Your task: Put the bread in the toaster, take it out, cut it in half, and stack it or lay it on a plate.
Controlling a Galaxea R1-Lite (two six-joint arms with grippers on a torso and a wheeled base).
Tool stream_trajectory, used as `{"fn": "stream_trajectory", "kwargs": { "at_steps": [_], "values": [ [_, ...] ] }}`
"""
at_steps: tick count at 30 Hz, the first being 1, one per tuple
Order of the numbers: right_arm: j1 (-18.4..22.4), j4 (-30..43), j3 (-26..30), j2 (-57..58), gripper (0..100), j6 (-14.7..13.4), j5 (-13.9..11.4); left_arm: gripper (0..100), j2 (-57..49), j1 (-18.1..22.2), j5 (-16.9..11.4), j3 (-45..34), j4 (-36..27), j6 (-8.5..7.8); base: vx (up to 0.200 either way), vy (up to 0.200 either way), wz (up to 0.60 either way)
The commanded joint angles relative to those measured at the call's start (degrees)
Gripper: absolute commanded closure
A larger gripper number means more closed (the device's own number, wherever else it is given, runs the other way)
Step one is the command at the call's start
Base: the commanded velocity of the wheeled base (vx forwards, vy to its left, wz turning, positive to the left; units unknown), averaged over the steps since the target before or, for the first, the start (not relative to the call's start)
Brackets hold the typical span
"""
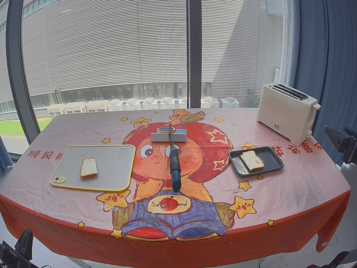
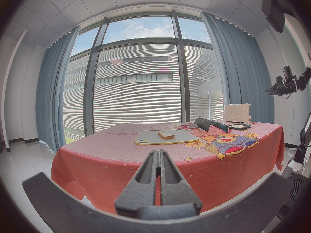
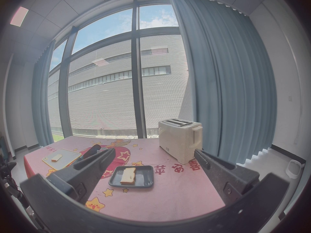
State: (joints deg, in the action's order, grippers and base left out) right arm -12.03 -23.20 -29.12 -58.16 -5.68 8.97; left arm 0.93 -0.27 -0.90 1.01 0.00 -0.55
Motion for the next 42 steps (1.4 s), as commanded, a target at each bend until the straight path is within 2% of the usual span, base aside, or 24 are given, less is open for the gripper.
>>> {"fn": "stream_trajectory", "kwargs": {
  "at_steps": [1, 5, 6, 11, 17, 23, 42],
  "values": [
    [2.6, 0.3, 2.4, 5.9, 0, 0.6, -0.3, 100, -0.9, 0.0, 0.0, -1.0, 0.0, -0.07, 0.0, 0.0, 0.0],
    [4.4, 0.3, 4.2, 7.0, 0, 0.6, -0.3, 100, -0.9, 0.0, 0.0, -1.0, 0.0, 0.02, 0.0, 0.0, 0.0],
    [5.8, 0.3, 5.2, 8.0, 0, 1.0, -0.4, 100, -0.9, 0.0, -0.1, -1.0, 0.0, 0.02, 0.0, 0.0, 0.0],
    [7.9, 0.4, 7.3, 11.5, 0, 2.2, -0.4, 100, -0.9, 0.0, -0.1, -1.0, 0.0, 0.02, 0.0, 0.0, 0.0],
    [8.2, 0.6, 7.9, 13.7, 0, 2.3, -0.6, 100, -0.9, 0.0, 0.0, -1.0, 0.0, 0.02, 0.0, 0.0, 0.0],
    [9.0, 0.6, 11.4, 16.1, 0, 2.3, -0.6, 100, -0.9, 0.0, 0.0, -1.0, 0.0, 0.02, 0.0, 0.0, 0.0],
    [11.1, 0.7, 17.1, 23.8, 0, 3.4, -0.7, 100, -0.9, 0.0, 0.0, -1.0, 0.0, -0.07, 0.0, 0.0, 0.0]
  ]
}}
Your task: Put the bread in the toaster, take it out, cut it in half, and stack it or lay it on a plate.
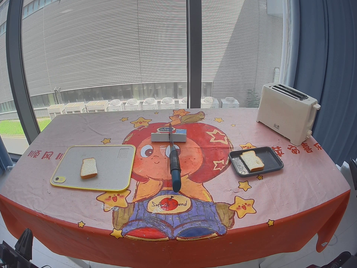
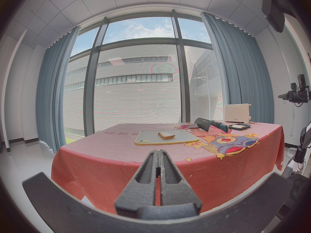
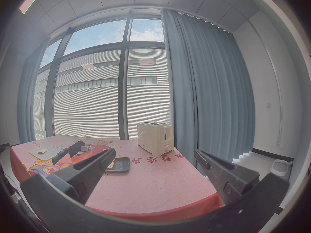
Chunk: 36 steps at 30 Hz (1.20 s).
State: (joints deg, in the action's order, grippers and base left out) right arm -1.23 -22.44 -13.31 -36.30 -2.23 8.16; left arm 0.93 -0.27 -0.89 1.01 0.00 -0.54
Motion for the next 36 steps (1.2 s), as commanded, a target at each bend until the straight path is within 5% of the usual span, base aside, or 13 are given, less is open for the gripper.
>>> {"fn": "stream_trajectory", "kwargs": {
  "at_steps": [1, 14, 20, 31, 36],
  "values": [
    [0.4, -0.1, 1.4, 2.1, 0, -0.1, 0.0, 100, -0.9, 0.0, 0.0, -1.0, 0.0, 0.01, 0.0, 0.0, 0.0],
    [2.9, 0.0, 6.8, 9.8, 0, 1.5, -0.3, 100, -0.9, 0.0, 0.0, -1.0, 0.0, 0.01, 0.0, 0.0, 0.0],
    [4.6, 1.3, 10.6, 15.3, 0, 3.0, -3.9, 100, -0.9, 0.0, 0.0, -1.0, 0.0, 0.01, 0.0, 0.0, 0.0],
    [6.5, 16.5, 9.5, 26.8, 0, 3.1, -12.4, 100, -0.9, 0.0, 0.0, -1.0, 0.0, 0.01, 0.0, 0.0, 0.0],
    [5.9, 20.0, 11.4, 30.5, 0, 3.0, -12.9, 100, -0.9, 0.0, 0.0, -1.0, 0.0, 0.01, 0.0, 0.0, 0.0]
  ]
}}
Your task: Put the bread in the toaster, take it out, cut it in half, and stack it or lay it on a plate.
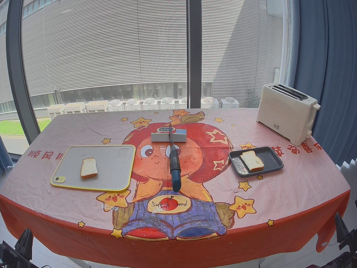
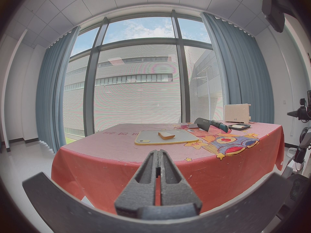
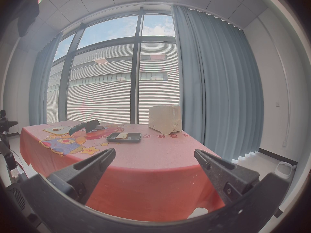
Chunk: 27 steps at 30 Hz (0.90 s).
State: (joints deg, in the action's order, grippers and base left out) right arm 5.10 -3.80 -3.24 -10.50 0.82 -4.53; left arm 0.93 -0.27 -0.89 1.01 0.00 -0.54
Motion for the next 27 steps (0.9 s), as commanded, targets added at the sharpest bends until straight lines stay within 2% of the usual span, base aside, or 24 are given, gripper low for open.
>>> {"fn": "stream_trajectory", "kwargs": {
  "at_steps": [1, 2, 8, 9, 10, 12, 20, 27],
  "values": [
    [-0.4, 1.3, 1.4, 4.8, 0, 0.0, -0.2, 100, -0.9, 0.0, 0.0, -1.0, 0.0, 0.01, 0.0, 0.0, 0.0],
    [-0.5, 1.3, 3.2, 5.3, 0, 0.0, 0.1, 100, -0.9, 0.0, 0.0, -1.0, 0.0, -0.08, 0.0, 0.0, 0.0],
    [-0.5, 1.4, 3.2, 5.3, 0, -0.1, 1.0, 100, -0.9, 0.0, 0.0, -1.0, 0.0, 0.01, 0.0, 0.0, 0.0],
    [-0.5, 2.0, 3.2, 5.4, 0, -0.1, 1.9, 100, -0.9, 0.0, 0.0, -1.0, 0.0, 0.01, 0.0, 0.0, 0.0],
    [-0.2, 3.8, 3.2, 5.0, 0, -0.8, 3.8, 100, -0.9, 0.0, 0.0, -1.0, 0.0, 0.01, 0.0, 0.0, 0.0],
    [-0.2, 4.5, 3.0, 5.3, 0, -1.1, 4.9, 100, -0.9, 0.0, 0.0, -1.0, 0.0, 0.01, 0.0, 0.0, 0.0],
    [-0.3, 4.1, 3.1, 5.1, 0, -0.9, 4.8, 100, -0.9, 0.0, 0.0, -1.0, 0.0, 0.01, 0.0, 0.0, 0.0],
    [-0.5, 4.1, 3.2, 5.2, 0, -0.2, 3.7, 100, -0.9, 0.0, 0.0, -1.0, 0.0, 0.01, 0.0, 0.0, 0.0]
  ]
}}
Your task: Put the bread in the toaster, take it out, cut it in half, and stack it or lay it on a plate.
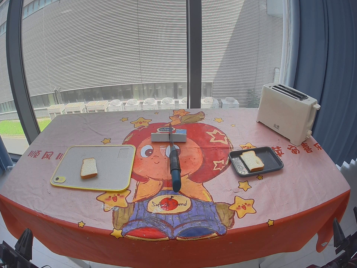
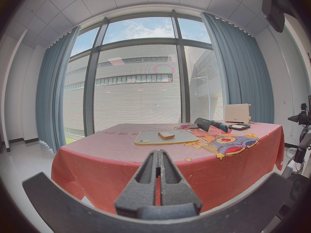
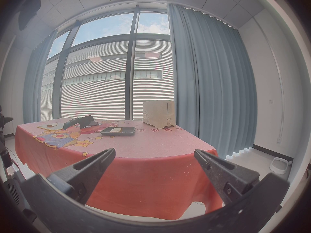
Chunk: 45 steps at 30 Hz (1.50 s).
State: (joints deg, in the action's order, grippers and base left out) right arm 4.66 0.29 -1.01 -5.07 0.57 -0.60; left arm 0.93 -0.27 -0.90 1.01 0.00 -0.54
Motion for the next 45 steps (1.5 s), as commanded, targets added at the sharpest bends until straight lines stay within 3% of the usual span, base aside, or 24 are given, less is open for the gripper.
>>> {"fn": "stream_trajectory", "kwargs": {
  "at_steps": [1, 6, 11, 45],
  "values": [
    [-0.1, 0.0, 0.9, -0.2, 0, 0.0, -0.2, 100, -0.9, 0.0, 0.0, -1.0, 0.0, 0.01, 0.0, 0.0, 0.0],
    [0.0, 0.0, 0.9, -0.4, 0, 0.0, -0.2, 100, -0.9, 0.0, -0.1, -1.0, 0.0, 0.01, 0.0, 0.0, 0.0],
    [0.3, -0.3, 0.8, -0.4, 0, -1.7, 1.0, 100, -0.9, 0.0, -0.1, -1.0, 0.0, -0.08, 0.0, 0.0, 0.0],
    [0.1, -0.3, 0.9, -0.2, 0, -1.3, 0.4, 100, -0.9, 0.0, -0.2, -1.0, 0.2, 0.01, 0.0, 0.0, 0.0]
  ]
}}
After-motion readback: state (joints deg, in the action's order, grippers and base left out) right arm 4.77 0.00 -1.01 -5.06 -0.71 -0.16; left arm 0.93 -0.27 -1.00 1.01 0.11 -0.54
